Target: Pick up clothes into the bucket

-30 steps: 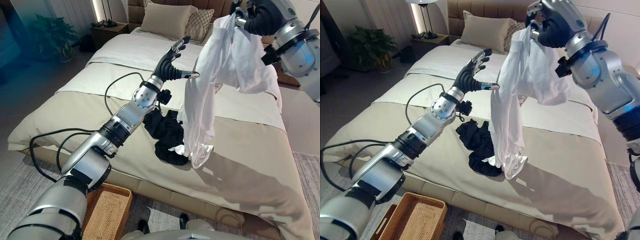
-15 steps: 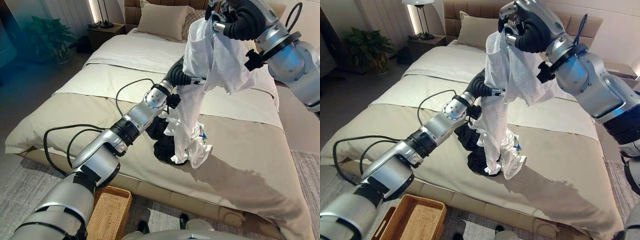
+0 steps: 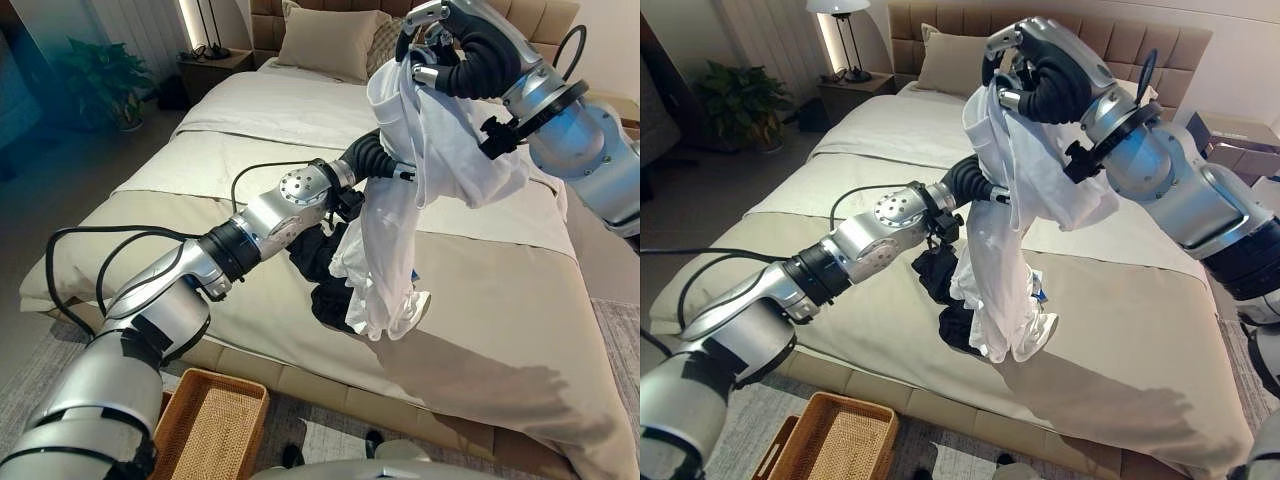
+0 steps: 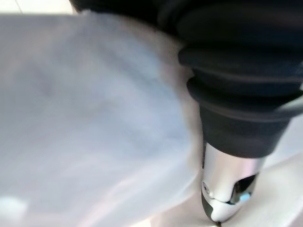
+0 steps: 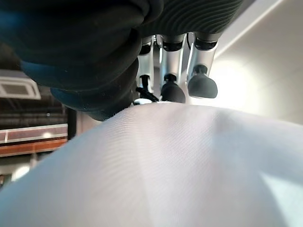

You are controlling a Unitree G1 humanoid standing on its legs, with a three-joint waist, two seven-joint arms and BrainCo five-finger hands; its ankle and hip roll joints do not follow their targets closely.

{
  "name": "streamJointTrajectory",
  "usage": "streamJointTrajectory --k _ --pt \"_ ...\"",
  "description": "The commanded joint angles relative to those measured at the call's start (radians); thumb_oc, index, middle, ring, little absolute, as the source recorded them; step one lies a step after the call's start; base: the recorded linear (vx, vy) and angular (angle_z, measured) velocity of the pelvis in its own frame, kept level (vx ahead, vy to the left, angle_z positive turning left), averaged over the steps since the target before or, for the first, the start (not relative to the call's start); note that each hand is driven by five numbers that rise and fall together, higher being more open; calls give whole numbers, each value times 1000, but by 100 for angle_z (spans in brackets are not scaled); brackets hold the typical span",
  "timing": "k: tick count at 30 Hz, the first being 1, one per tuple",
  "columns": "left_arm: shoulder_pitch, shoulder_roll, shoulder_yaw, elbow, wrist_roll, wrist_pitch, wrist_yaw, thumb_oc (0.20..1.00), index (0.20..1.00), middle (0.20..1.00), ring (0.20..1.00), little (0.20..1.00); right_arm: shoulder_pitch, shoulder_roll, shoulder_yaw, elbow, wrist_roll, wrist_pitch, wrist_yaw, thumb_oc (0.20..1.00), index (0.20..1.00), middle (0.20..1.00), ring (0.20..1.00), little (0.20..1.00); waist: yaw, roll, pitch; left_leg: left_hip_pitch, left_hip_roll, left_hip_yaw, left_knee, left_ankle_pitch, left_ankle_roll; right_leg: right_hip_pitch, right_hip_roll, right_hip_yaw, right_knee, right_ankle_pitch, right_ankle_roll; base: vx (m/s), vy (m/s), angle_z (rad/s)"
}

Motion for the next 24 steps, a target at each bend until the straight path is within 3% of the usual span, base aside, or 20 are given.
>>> streamJointTrajectory --k 1,13,15,16,17,18,24 --pt "-22 -44 50 -4 -141 -13 -51 1000 1000 1000 1000 1000 -7 30 -67 -2 64 -55 -7 200 200 200 200 200 25 -27 -66 -7 6 -42 61 -88 -22 -69 -33 -32 84 19 57 14 -6 3" --pt "141 -183 188 -16 -240 1 -76 1000 1000 1000 1000 1000 27 63 -82 18 107 -59 43 200 200 200 200 200 16 -39 -66 7 6 -36 57 -97 -17 -70 -31 -23 92 11 53 0 0 0" --pt "143 -191 185 -18 -239 4 -83 868 868 868 868 868 20 66 -78 23 110 -60 45 200 200 200 200 200 16 -39 -66 7 6 -35 57 -97 -16 -71 -30 -19 92 11 52 4 4 -2" --pt "145 -207 185 -23 -245 13 -96 470 470 470 470 470 11 70 -74 31 108 -61 48 200 200 200 200 200 14 -40 -65 8 6 -33 57 -98 -15 -72 -30 -16 93 11 53 8 8 -5" --pt "148 -215 190 -25 -244 12 -101 291 291 291 291 291 8 72 -73 35 107 -61 49 200 200 200 200 200 13 -40 -64 9 7 -32 57 -99 -14 -73 -30 -14 94 11 53 13 12 -4" --pt "154 -226 198 -28 -247 11 -106 216 216 216 216 216 11 77 -78 39 111 -62 52 200 200 200 200 200 12 -40 -65 9 6 -32 57 -99 -14 -73 -29 -13 93 11 53 0 0 0" --pt "190 -273 233 -20 -234 -7 -108 200 200 200 200 200 23 108 -112 64 93 -61 47 200 200 200 200 200 10 -40 -62 10 4 -30 62 -107 -9 -79 -29 -8 98 10 52 0 0 0"
